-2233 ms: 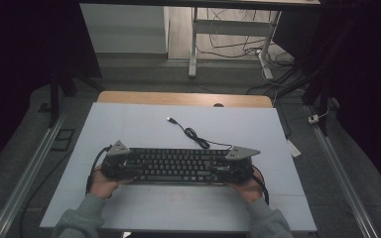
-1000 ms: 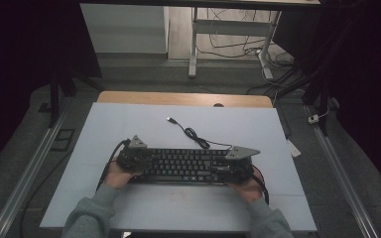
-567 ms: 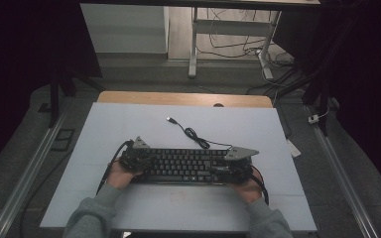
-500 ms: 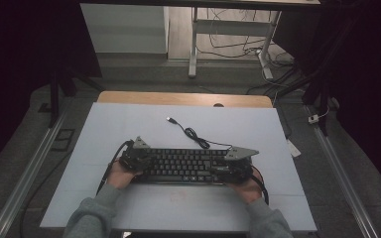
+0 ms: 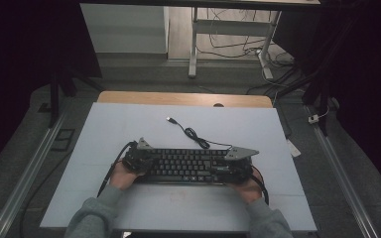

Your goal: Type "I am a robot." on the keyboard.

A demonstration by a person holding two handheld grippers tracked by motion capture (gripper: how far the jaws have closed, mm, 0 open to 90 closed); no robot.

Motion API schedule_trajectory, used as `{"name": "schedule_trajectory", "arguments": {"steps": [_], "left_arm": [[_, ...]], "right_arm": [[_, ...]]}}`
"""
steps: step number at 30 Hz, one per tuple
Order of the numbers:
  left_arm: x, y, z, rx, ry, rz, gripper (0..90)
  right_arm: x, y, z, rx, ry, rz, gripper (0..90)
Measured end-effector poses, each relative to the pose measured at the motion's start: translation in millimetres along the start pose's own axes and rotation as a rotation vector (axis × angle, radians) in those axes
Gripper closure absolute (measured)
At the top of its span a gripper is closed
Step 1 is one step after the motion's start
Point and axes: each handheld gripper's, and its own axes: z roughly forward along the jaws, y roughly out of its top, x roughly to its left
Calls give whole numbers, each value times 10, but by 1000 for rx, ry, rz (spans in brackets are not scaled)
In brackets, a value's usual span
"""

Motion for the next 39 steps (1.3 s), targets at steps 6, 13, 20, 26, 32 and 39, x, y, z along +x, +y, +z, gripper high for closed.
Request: {"name": "schedule_trajectory", "arguments": {"steps": [6,13,20,26,32,39], "left_arm": [[-4,-13,27,8,4,5,884],[-27,6,-63,-36,8,7,884],[-49,3,-206,-83,5,-2,734],[-41,-17,-374,-125,-6,-31,494],[-3,-47,-460,-129,-9,-60,391],[28,-55,-460,-120,-4,-74,339]], "right_arm": [[0,-1,0,1,0,1,507],[1,1,-2,0,0,-1,506],[0,4,-10,0,1,-3,505],[7,3,-2,-4,3,-5,505],[11,4,-3,-5,4,-5,504],[11,4,0,-6,5,-3,504]]}}
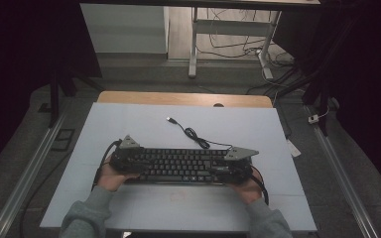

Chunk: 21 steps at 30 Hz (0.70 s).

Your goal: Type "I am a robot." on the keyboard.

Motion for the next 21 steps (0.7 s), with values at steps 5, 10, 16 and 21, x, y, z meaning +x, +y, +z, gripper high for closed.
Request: {"name": "schedule_trajectory", "arguments": {"steps": [5,10,16,21], "left_arm": [[17,-3,3,5,7,-9,309],[23,-5,8,13,13,-11,284],[27,-4,15,16,15,-12,269],[39,-2,23,15,16,-18,270]], "right_arm": [[7,4,5,0,4,-4,504],[5,13,3,-2,5,-1,505],[20,44,22,-14,19,6,506],[50,85,67,-22,39,17,510]]}}
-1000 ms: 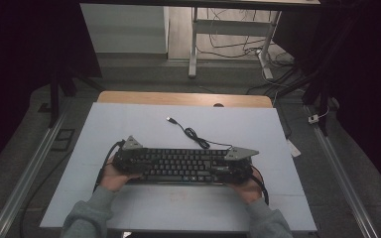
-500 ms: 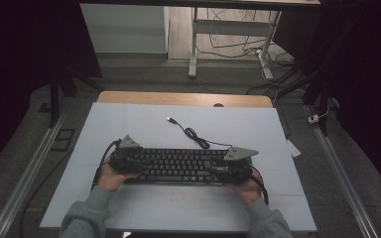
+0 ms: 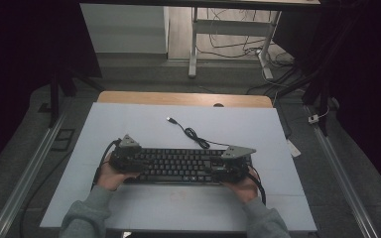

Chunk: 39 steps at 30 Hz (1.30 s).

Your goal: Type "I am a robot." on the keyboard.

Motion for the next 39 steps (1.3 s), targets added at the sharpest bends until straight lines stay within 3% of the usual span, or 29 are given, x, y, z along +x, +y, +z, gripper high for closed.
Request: {"name": "schedule_trajectory", "arguments": {"steps": [10,23,32,39], "left_arm": [[-3,0,2,-1,-1,2,270],[-10,3,12,0,-6,10,270],[-14,3,11,0,-5,13,271],[-2,-1,-3,0,-5,13,271]], "right_arm": [[87,133,130,-14,22,-9,565],[108,187,259,2,63,-4,894],[148,274,427,14,56,-21,895],[194,301,616,60,48,-46,896]]}}
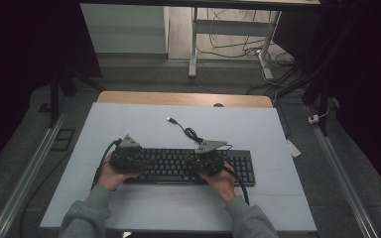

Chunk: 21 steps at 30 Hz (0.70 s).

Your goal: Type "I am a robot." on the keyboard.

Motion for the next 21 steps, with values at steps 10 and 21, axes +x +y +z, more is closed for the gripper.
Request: {"name": "schedule_trajectory", "arguments": {"steps": [10,21], "left_arm": [[-12,-7,14,7,3,7,269],[-28,-5,13,10,6,19,270]], "right_arm": [[-35,26,183,22,-14,24,896],[-61,32,260,32,-31,31,895]]}}
